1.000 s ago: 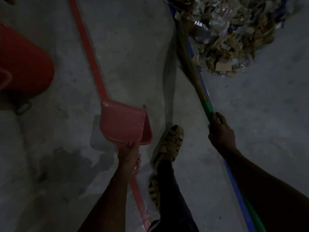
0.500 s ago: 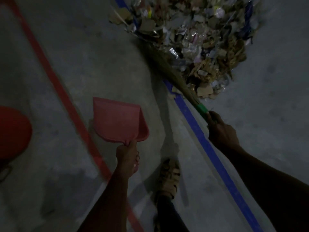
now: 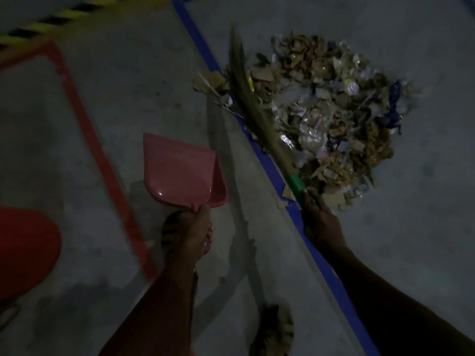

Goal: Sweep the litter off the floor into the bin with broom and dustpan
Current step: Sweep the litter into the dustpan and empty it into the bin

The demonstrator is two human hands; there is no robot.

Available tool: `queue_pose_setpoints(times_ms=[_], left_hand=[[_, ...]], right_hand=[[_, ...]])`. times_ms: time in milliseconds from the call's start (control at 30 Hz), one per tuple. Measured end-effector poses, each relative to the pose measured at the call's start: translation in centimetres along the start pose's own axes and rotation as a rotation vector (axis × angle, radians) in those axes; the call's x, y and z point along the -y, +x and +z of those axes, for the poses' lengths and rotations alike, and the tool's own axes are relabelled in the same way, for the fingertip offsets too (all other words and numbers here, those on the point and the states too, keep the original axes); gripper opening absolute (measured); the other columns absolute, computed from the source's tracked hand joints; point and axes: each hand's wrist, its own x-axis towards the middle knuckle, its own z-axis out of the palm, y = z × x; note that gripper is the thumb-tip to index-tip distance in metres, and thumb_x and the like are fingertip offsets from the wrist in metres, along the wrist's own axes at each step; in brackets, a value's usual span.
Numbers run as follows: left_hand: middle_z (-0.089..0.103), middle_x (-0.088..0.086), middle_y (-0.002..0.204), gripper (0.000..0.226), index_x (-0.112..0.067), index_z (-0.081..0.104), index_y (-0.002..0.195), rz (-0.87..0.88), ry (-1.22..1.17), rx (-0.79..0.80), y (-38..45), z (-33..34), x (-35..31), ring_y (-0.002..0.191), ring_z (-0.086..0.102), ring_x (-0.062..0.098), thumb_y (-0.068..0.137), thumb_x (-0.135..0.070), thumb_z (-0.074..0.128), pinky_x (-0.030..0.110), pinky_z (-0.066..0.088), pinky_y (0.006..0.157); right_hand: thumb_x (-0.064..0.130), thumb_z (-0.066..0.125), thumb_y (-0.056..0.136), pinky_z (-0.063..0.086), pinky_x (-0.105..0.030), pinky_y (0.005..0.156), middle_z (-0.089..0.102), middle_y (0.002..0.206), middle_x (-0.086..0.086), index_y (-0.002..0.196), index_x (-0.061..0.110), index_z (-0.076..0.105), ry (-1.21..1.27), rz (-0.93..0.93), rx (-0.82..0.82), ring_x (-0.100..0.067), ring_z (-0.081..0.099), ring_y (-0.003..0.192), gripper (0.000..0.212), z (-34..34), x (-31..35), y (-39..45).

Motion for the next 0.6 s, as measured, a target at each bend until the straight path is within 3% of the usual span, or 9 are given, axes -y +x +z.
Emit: queue_pose_setpoints(times_ms=[133, 333, 433, 600], left_hand=[[0.052, 0.008, 0.05, 0.052, -0.009, 0.054, 0.059, -0.003, 0.041, -0.007, 4.4, -2.1, -3.5, 0.036, 0.043, 0.018, 0.09, -0.049, 0.064, 0.025, 0.036, 0.045], [0.058, 0.012, 0.063, 0.045, -0.01, 0.057, 0.066, 0.014, 0.068, -0.018, 10.2, -5.5, -8.2, 0.044, 0.048, 0.018, 0.088, -0.047, 0.072, 0.023, 0.038, 0.045], [0.05, 0.011, 0.057, 0.046, -0.009, 0.052, 0.066, -0.03, 0.061, -0.018, 13.0, -7.9, -10.3, 0.035, 0.041, 0.016, 0.09, -0.043, 0.071, 0.019, 0.033, 0.039], [0.046, 0.002, 0.043, 0.044, -0.013, 0.047, 0.058, -0.07, 0.062, 0.002, 16.5, -11.2, -11.8, 0.031, 0.039, 0.016, 0.091, -0.034, 0.067, 0.018, 0.032, 0.041]], right_hand=[[0.009, 0.062, 0.087, 0.055, -0.046, 0.07, 0.05, 0.139, -0.023, 0.141, 0.005, 0.049, 0.095, -0.061, 0.046, -0.045, 0.063, 0.097, 0.056, 2.3, 6.4, 7.2], [0.02, 0.055, 0.096, 0.053, -0.041, 0.084, 0.038, 0.151, -0.01, 0.148, 0.015, 0.039, 0.105, -0.02, 0.163, -0.034, 0.057, 0.111, 0.055, 3.9, 15.5, 15.9], [0.022, 0.053, 0.097, 0.052, -0.042, 0.087, 0.036, 0.151, -0.011, 0.149, 0.013, 0.038, 0.101, -0.015, 0.192, -0.035, 0.055, 0.112, 0.054, 4.5, 19.4, 19.7], [0.023, 0.05, 0.099, 0.054, -0.045, 0.082, 0.035, 0.151, -0.011, 0.149, 0.014, 0.036, 0.026, 0.008, 0.286, -0.038, 0.056, 0.109, 0.054, 5.4, 24.5, 24.5]])
